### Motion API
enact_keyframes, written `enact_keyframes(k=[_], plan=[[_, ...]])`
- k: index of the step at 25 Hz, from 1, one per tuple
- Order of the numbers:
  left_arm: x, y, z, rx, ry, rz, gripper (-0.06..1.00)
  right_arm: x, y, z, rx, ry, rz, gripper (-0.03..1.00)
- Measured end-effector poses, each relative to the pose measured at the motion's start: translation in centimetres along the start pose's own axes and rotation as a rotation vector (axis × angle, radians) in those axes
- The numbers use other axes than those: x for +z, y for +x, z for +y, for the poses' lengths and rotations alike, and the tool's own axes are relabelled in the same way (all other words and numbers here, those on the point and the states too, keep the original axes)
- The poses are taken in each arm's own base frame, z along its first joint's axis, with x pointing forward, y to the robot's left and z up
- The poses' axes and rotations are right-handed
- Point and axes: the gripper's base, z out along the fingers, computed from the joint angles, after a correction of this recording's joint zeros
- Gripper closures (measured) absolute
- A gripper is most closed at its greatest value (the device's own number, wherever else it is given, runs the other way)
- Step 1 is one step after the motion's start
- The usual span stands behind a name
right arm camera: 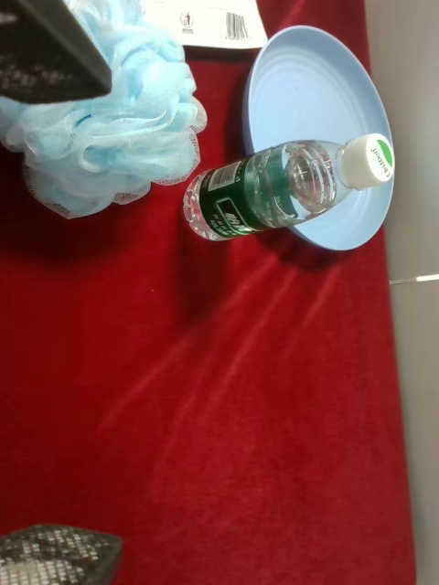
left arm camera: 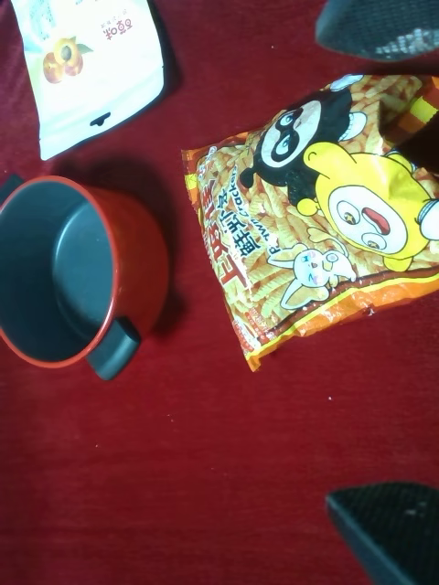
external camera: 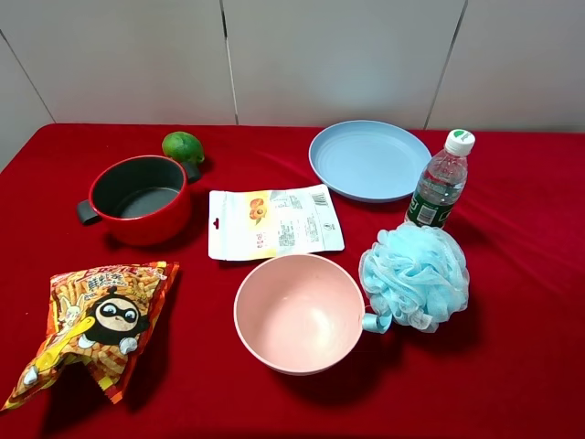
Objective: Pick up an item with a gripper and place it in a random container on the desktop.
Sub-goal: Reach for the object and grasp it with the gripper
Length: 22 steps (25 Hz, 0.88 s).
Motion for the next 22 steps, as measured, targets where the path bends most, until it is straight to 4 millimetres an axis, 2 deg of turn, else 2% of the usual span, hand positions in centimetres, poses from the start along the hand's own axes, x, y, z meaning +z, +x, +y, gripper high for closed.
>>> enact_keyframes(k=[22], plan=[[0.0,0.0,0.0,0.0,0.0,0.0,0.04,0.0,0.0,0.0,0.0,0.0,0.0,0.28]])
